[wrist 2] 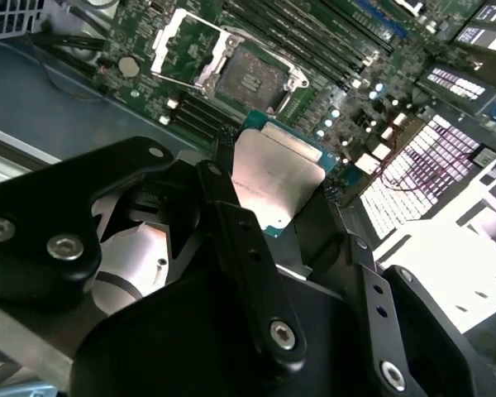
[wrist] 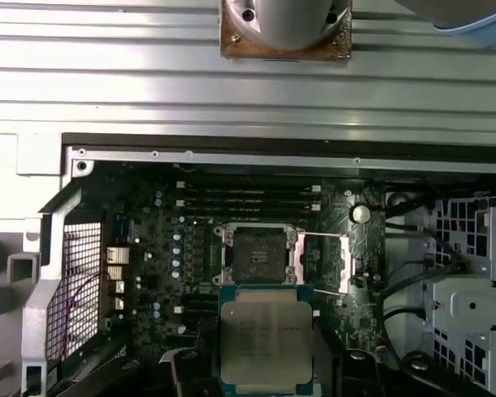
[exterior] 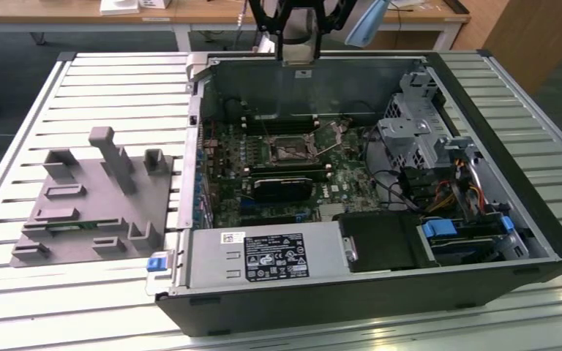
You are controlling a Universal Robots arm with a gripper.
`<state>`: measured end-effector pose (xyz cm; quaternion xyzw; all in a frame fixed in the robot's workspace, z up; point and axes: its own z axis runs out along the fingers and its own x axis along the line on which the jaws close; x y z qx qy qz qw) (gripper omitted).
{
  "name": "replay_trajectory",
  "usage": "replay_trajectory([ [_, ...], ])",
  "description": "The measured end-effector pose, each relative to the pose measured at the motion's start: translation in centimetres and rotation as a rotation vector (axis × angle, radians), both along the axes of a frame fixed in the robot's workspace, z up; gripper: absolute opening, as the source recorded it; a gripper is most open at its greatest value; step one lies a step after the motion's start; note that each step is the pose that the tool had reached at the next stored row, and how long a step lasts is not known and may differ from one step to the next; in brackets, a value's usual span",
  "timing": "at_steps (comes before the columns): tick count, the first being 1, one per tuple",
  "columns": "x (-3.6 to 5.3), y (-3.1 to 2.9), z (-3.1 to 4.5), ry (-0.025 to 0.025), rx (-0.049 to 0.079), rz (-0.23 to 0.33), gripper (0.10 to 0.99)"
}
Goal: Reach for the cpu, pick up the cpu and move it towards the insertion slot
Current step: 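Pick up the cpu and move it towards the insertion slot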
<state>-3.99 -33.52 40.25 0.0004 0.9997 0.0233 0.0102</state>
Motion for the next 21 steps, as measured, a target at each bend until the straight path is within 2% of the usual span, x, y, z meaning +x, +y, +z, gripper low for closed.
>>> replay_trajectory([
  [2,0.13,0.06,-0.05,-0.0075,0.002,0.0,0.537],
  [5,0.29,0.32,-0.14,-0.0129,0.003,0.0,0.537],
  [11,0.48,0.81,-0.25,-0.0134,0.005,0.0,0.537],
  [17,0.62,1.6,-0.37,-0.0134,0.005,0.0,0.537],
  [21,0.63,1.69,-0.4,-0.0133,0.005,0.0,0.537],
])
